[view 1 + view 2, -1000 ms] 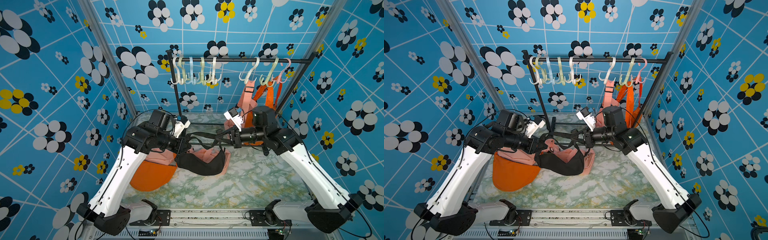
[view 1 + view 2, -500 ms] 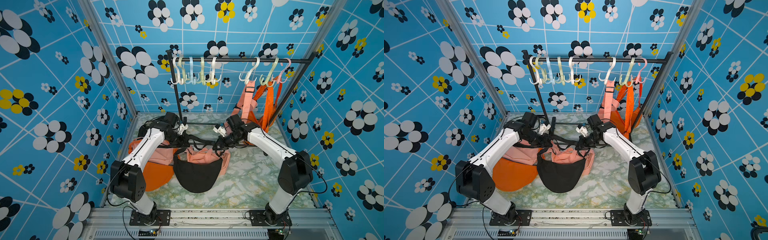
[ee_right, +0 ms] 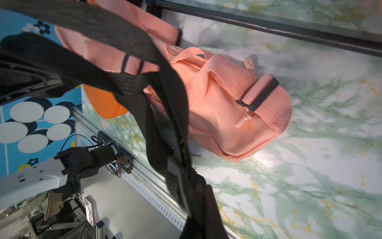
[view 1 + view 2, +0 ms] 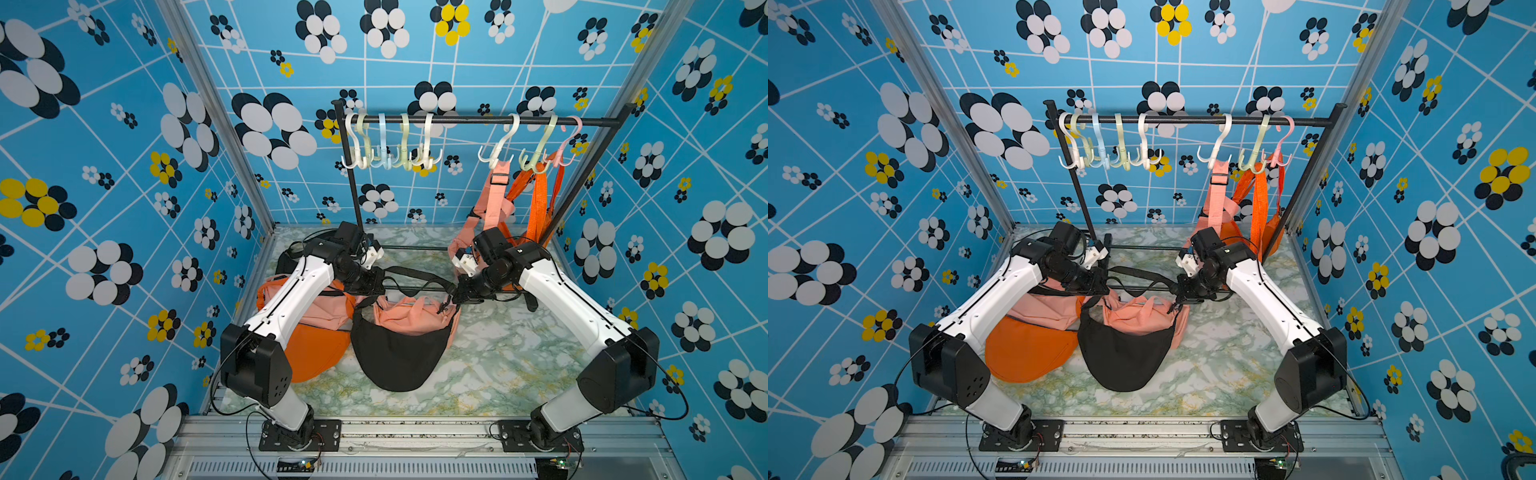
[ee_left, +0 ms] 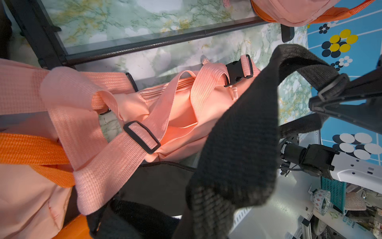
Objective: Take the bag off the hook
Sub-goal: Place the bag at the center of the board, then pick up the bag from the hook.
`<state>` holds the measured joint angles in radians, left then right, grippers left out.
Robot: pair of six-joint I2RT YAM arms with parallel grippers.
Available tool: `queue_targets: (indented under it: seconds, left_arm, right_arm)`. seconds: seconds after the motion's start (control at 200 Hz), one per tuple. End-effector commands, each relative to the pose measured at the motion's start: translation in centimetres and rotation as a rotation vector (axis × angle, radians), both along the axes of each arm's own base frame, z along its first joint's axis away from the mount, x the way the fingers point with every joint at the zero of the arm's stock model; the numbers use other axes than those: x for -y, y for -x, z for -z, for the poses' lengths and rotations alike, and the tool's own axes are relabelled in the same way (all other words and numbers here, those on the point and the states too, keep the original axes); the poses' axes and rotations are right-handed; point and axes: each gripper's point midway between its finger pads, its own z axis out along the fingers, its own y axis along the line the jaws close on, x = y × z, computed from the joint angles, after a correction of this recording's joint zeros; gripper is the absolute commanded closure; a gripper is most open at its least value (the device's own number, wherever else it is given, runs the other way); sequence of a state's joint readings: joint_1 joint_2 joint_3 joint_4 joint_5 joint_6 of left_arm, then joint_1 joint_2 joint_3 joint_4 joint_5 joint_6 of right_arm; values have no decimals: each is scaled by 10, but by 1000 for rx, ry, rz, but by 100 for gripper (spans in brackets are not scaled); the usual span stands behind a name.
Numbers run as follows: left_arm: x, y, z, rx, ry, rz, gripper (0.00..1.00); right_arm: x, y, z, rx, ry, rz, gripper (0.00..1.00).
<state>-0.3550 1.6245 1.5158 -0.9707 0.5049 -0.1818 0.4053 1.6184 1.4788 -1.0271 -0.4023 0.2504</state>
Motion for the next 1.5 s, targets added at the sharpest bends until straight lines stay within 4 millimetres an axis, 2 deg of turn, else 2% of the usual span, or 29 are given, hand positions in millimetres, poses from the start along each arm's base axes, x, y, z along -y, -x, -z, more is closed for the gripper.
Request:
queue_targets:
  seconds: [0.0, 0.06, 0.13, 0.22, 0.32, 0.38, 0.455, 0.51, 0.57, 0.655, 0.76, 0.82, 0.835, 0.935, 0.99, 1.115, 1.175, 1.205, 1.225, 1.33, 1.499]
  left_arm:
    - [-6, -31, 13, 41, -70, -56, 99]
    - [-11, -41, 24, 34, -110, -81, 97]
    - [-15, -51, 39, 4, -139, -114, 84]
    - [-18, -59, 54, -27, -175, -149, 74]
    - [-20, -68, 54, -15, -190, -173, 61]
    - [-19, -73, 44, 8, -188, -182, 43]
    - [-17, -79, 30, 53, -203, -187, 30]
    - [-13, -84, 17, 101, -216, -182, 31]
    - [-5, -91, 1, 170, -226, -171, 35]
    - [19, -97, -28, 285, -185, -126, 35]
    - [56, -99, -53, 395, -122, -53, 19]
    - [82, -97, -69, 449, -43, 1, 16]
    - [90, -98, -65, 445, -29, 17, 16]
    - [136, -99, -72, 485, 90, 101, 11]
    - [156, -103, -73, 501, 116, 128, 0]
    - [199, -111, -65, 501, 166, 180, 1]
    - [220, -111, -64, 489, 217, 211, 1]
    - [230, -111, -64, 490, 236, 224, 1]
    - [236, -111, -64, 493, 244, 231, 1]
    - [266, -106, -60, 490, 305, 281, 0]
    - [295, -96, -50, 446, 411, 332, 11]
  right_arm:
    - [-7, -16, 25, -34, -25, 77, 100]
    - [-9, -17, 35, -52, -33, 91, 100]
    - [-5, -14, 50, -76, -6, 99, 100]
    - [1, -11, 65, -91, 31, 110, 100]
    - [4, -11, 72, -77, 44, 112, 100]
    - [5, -13, 72, -66, 48, 111, 85]
    - [6, -16, 67, -39, 51, 106, 53]
    - [9, -20, 57, 9, 53, 114, 41]
    - [16, -26, 42, 80, 69, 137, 34]
    - [33, -37, 17, 203, 117, 183, 26]
    - [54, -46, -17, 347, 158, 242, 22]
    - [68, -48, -37, 428, 174, 281, 19]
    - [71, -48, -41, 445, 177, 291, 19]
    - [95, -47, -63, 507, 187, 353, 15]
    - [110, -46, -68, 499, 183, 397, 14]
    - [136, -43, -71, 475, 145, 498, 11]
    - [144, -43, -70, 456, 110, 538, 10]
    - [142, -43, -69, 446, 88, 540, 11]
    - [153, -45, -68, 438, 79, 578, 11]
    - [153, -48, -65, 418, 18, 602, 13]
    - [147, -52, -68, 425, -33, 597, 15]
